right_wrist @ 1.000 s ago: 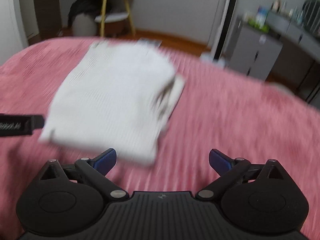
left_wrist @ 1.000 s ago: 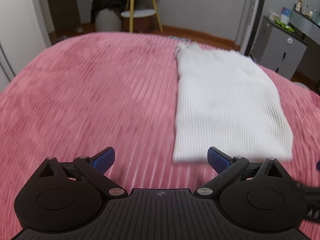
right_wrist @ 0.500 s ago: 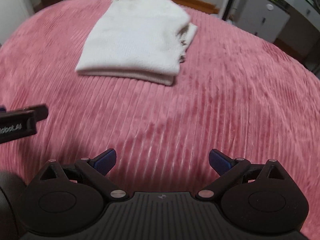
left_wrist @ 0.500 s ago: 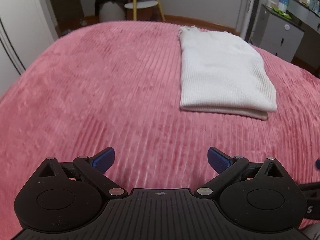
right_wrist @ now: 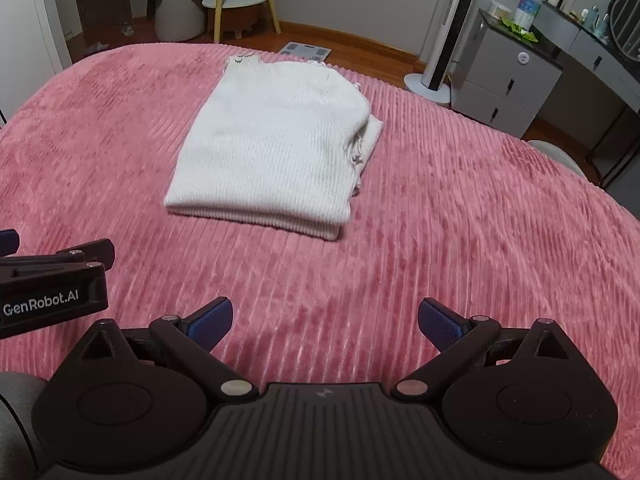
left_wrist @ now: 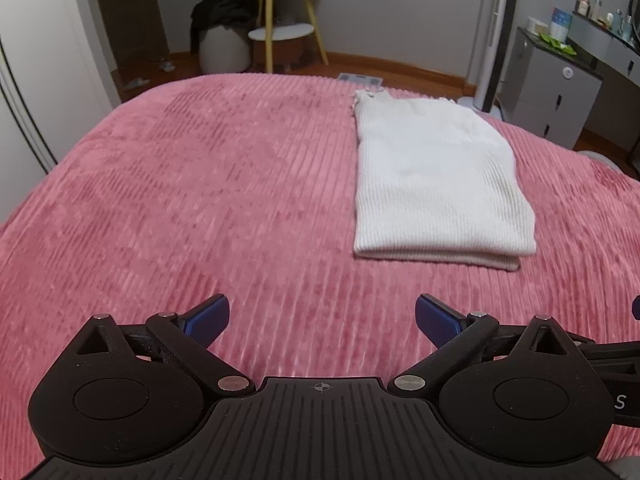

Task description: Fold small clothes

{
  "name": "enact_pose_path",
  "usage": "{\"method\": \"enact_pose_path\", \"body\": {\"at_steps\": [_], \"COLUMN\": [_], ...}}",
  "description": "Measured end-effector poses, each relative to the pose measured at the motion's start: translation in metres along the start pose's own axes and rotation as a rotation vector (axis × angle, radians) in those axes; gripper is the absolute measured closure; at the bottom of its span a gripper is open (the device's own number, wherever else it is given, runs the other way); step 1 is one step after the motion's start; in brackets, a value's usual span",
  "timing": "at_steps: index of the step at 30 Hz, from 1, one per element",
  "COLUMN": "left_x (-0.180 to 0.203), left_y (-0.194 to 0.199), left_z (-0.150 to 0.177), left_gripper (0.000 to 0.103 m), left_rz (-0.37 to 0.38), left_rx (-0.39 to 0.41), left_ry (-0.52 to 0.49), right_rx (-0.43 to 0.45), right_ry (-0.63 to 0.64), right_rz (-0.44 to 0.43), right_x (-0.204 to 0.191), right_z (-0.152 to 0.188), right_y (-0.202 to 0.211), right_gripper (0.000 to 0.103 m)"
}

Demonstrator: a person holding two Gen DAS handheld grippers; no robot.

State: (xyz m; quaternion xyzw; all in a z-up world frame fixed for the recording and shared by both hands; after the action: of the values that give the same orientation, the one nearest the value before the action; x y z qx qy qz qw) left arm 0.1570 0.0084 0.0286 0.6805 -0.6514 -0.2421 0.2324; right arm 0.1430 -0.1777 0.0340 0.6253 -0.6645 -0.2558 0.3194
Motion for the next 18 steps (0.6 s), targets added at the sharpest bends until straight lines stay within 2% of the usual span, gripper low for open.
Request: {"method": "enact_pose_path", "body": {"at_steps": [18], "left_x": [0.0046], "left_y": [0.0059], "left_z": [-0.0063], "left_gripper": [0.001], "left_rz": [0.010], "left_rx": [0.025], "left_ry": [-0.001], "right_rx": [0.021], "right_ry": [-0.010], "right_rz": [0.009], "right_x": [0.0002], "right_z": [-0.0067], "right_y": [0.0040], "right_gripper": [0.004]}}
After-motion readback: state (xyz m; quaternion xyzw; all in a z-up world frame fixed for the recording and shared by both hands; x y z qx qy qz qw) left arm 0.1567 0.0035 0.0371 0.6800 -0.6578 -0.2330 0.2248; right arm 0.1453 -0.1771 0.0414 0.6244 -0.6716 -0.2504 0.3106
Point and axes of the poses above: each gripper's, at about its wrist camera, not at the fingertips, and y roughly against the way its jaws point, x to its right, z to its underside, the point moved 10 cm from there along -y, roughly the way its jaws point, and after that the axes turned 14 degrees about x, right-handed, at the moved point
